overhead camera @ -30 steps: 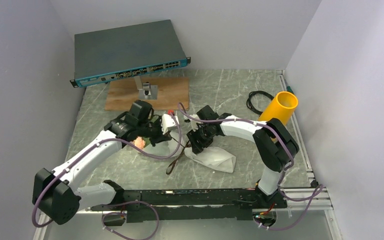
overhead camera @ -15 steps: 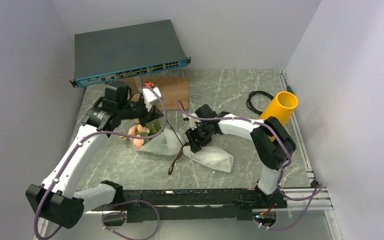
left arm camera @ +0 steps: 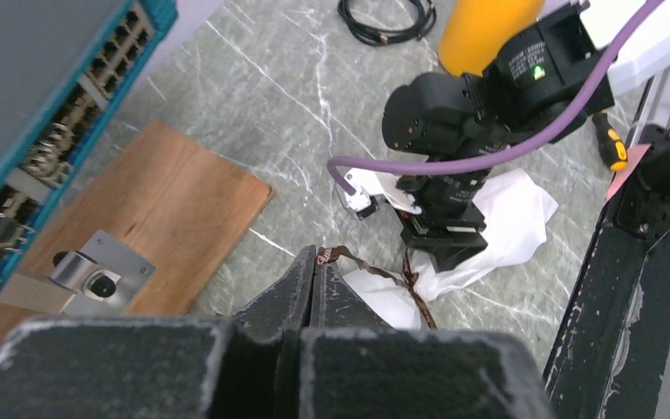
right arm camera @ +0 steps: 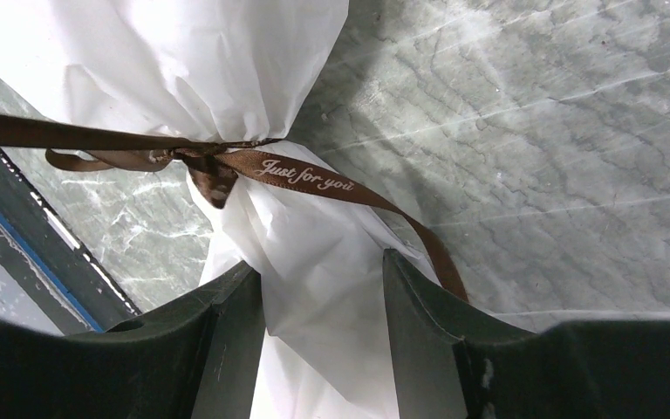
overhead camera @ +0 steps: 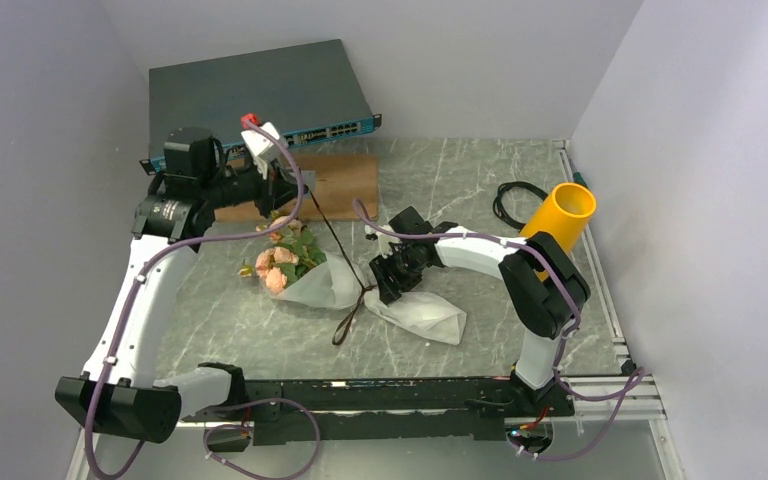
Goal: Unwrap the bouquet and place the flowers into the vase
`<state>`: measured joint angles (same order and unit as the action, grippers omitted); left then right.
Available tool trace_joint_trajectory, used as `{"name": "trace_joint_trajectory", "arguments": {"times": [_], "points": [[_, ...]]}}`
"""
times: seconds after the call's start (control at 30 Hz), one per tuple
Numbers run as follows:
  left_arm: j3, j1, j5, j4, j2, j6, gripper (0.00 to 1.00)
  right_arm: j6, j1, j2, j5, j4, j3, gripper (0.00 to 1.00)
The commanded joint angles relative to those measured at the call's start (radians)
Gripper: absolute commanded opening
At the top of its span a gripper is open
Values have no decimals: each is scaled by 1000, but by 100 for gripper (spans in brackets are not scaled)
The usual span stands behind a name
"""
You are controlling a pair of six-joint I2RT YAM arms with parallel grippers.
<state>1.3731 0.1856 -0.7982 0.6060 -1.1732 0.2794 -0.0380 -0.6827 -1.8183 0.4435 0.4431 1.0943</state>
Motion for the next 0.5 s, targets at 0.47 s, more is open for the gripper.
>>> {"name": "trace_joint_trajectory", "arguments": {"times": [0.47], "points": [[231, -67, -181, -11, -45, -87, 0, -15, -4, -82, -77, -3, -6, 52]]}}
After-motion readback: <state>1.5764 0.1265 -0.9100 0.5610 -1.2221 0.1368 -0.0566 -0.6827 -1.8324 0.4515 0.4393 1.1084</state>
